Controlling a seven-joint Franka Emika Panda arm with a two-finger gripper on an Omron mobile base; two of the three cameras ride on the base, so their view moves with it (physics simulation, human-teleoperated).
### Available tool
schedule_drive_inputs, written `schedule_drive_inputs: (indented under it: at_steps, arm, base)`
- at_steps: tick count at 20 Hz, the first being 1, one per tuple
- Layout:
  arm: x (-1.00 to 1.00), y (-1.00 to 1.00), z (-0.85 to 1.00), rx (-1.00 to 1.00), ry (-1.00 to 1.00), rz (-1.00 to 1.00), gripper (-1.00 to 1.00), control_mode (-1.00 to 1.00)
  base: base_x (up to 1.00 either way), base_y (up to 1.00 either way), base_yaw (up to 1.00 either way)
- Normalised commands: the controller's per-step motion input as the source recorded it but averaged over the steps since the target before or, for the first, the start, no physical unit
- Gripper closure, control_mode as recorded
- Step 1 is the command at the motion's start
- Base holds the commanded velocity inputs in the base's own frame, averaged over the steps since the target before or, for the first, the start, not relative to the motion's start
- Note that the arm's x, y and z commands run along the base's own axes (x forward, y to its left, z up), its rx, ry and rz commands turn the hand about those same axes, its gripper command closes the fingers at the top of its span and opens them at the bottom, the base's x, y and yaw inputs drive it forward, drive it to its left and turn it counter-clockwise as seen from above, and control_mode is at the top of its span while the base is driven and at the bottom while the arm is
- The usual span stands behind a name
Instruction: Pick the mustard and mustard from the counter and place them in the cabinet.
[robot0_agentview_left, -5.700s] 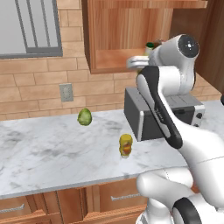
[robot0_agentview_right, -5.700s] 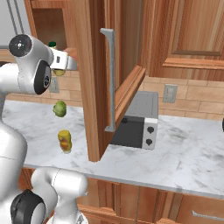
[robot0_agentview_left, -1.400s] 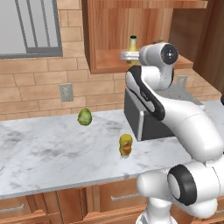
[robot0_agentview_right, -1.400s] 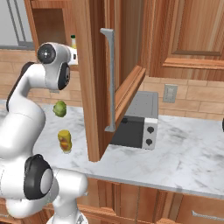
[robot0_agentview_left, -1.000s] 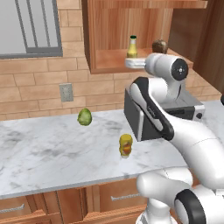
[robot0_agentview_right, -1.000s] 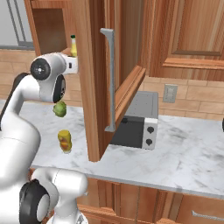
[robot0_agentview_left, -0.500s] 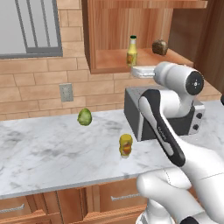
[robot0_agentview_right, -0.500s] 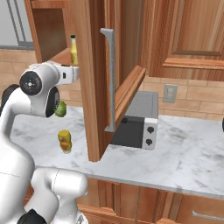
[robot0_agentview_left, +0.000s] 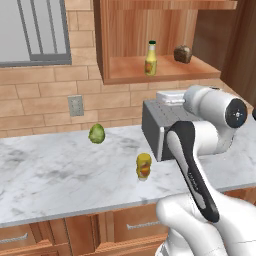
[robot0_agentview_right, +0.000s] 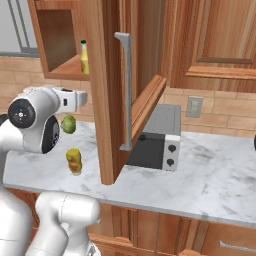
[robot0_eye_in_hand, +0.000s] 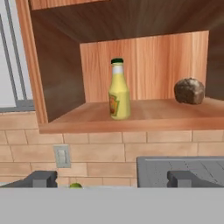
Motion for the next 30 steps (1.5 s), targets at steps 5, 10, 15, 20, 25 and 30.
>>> schedule_drive_inputs:
  at_steps: [5, 10, 15, 20, 25, 30]
  arm:
    - [-0.24, 0.00, -0.53, 0.00, 0.15, 0.00, -1.00, -1.00]
    - [-0.13, 0.00, -0.53, 0.00, 0.18, 0.00, -1.00, -1.00]
    - [-0.01, 0.00, -0.52, 0.00, 0.21, 0.00, -1.00, -1.00]
    - [0.00, 0.00, -0.41, 0.00, 0.14, 0.02, -1.00, -1.00]
    - [0.00, 0.00, -0.29, 0.00, 0.04, 0.14, -1.00, -1.00]
    - [0.00, 0.00, -0.22, 0.00, 0.01, 0.17, -1.00, -1.00]
  base:
    - [0.00, 0.00, 0.00]
    - [0.00, 0.00, 0.00]
    - [0.00, 0.00, 0.00]
    - [0.00, 0.00, 0.00]
    - [0.00, 0.00, 0.00]
    - [0.00, 0.00, 0.00]
